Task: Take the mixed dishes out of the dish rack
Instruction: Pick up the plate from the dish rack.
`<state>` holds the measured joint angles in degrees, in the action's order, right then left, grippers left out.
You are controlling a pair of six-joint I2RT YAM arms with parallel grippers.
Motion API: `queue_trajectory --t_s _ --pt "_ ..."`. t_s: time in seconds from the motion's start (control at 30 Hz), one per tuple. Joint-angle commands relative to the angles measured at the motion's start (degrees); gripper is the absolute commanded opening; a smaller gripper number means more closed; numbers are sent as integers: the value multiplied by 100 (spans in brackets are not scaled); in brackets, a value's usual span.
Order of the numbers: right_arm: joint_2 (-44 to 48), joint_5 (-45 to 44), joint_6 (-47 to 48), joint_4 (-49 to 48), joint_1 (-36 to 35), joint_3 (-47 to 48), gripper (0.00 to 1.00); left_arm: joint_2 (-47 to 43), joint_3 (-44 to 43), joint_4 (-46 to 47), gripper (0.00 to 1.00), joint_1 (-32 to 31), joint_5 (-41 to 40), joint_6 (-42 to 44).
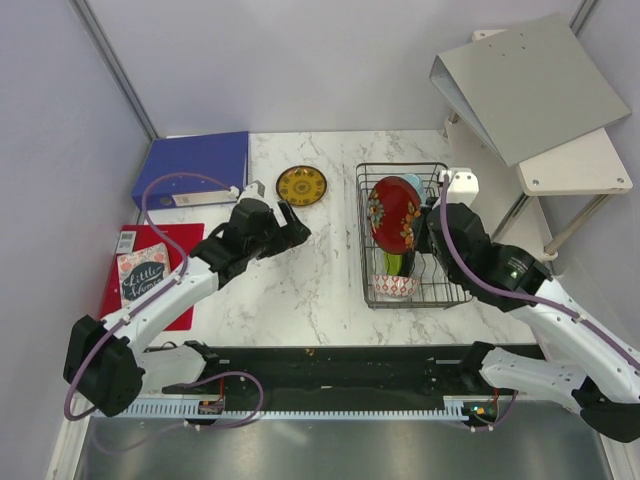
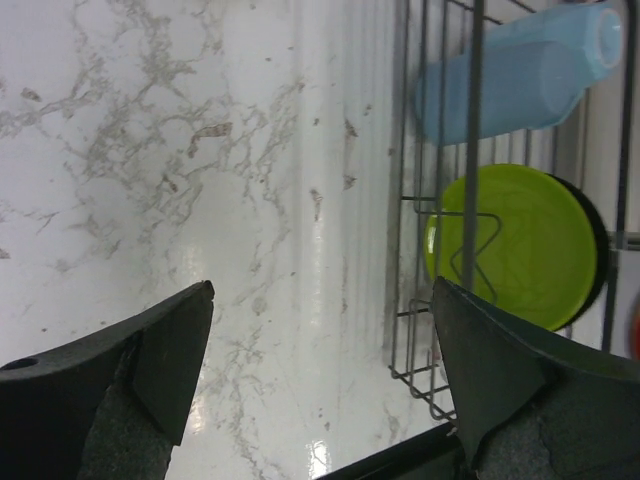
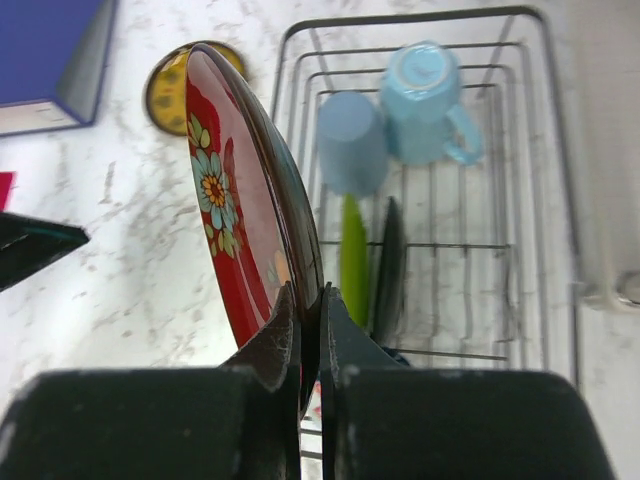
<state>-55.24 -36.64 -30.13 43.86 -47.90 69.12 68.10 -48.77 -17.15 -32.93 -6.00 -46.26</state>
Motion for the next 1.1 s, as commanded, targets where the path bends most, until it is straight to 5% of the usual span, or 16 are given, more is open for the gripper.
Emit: queue_trajectory --t_s 0.0,0.23,0.63,0.73,0.93,1.07 --pt "93 1113 -247 -1491 -18 -381 0 -507 -185 702 98 -12 598 -226" --pt "-48 2089 -572 -2363 -9 -724 0 -1157 254 2090 99 -12 1813 -6" --pt "-145 3321 -1003 -3436 35 -1173 0 -1026 500 2268 93 -21 2208 179" --pt "-75 3541 -1056 -3638 53 -1243 0 -1053 527 2277 82 -21 2182 222" --pt "22 3795 -1179 -3761 193 -1322 0 -1149 579 2330 45 -12 2191 302" --pt "66 3963 -1250 -3832 360 -1375 0 -1211 650 2383 2 -12 2200 337"
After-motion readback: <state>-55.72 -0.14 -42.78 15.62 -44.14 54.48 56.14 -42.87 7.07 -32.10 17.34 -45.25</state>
